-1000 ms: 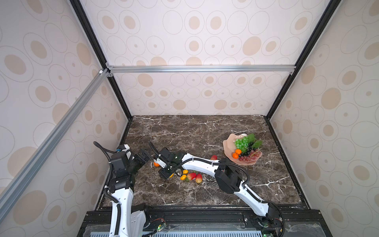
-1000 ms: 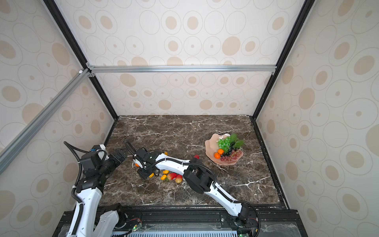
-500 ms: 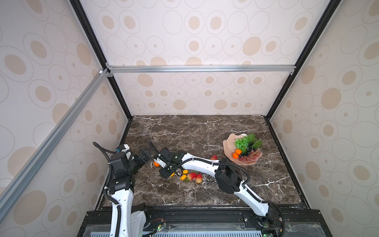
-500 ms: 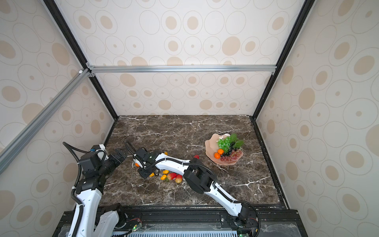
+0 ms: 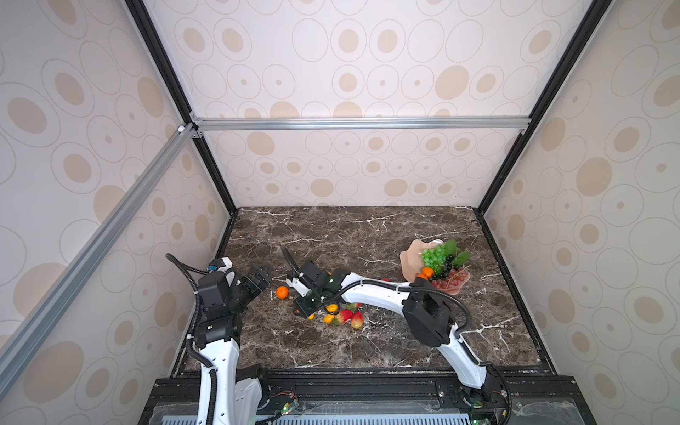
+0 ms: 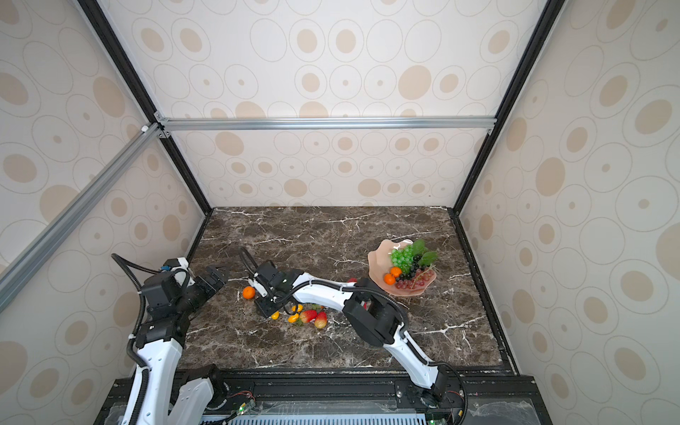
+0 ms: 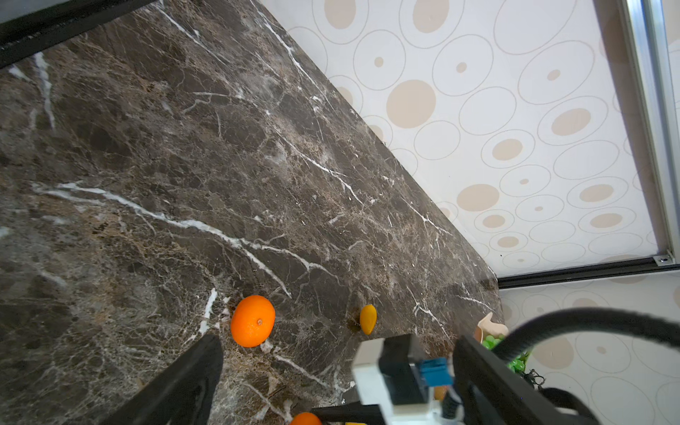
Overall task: Place and organize the fake fruits in the fruit bowl
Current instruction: 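Close the right gripper on the orange fruit and lift it, then carry the orange fruit to the pink bowl in the right gripper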
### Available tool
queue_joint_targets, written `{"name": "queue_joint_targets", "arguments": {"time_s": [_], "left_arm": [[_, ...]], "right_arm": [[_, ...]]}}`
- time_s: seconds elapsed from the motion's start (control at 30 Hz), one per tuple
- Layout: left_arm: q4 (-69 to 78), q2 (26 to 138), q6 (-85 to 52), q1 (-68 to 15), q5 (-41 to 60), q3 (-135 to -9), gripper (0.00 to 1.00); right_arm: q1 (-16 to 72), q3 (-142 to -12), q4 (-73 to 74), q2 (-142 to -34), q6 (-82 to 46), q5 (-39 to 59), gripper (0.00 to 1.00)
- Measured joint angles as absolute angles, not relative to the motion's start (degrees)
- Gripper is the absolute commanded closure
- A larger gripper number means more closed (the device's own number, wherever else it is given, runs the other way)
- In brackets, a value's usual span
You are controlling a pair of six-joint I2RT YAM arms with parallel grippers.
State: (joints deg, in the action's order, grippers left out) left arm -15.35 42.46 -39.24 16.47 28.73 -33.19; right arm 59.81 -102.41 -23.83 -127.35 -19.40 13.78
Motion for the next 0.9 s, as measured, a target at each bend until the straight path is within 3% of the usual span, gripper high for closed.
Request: {"name": "queue_joint_targets", "arguments": {"time_s": [0.3,0.9], "left_arm": [[-12.34,46.11,-39.48,0.73,21.98,-33.26,0.02],[1.19,66.74,-40.49,-27.88,9.85,-39.83,0.02]], "right_arm": [[53.87,-88.51,-12.73,-113.40,-24.45,14.96,0.57],[41.43,-63.22,-11.38,-90.13,-25.71,8.10,0.58]]}}
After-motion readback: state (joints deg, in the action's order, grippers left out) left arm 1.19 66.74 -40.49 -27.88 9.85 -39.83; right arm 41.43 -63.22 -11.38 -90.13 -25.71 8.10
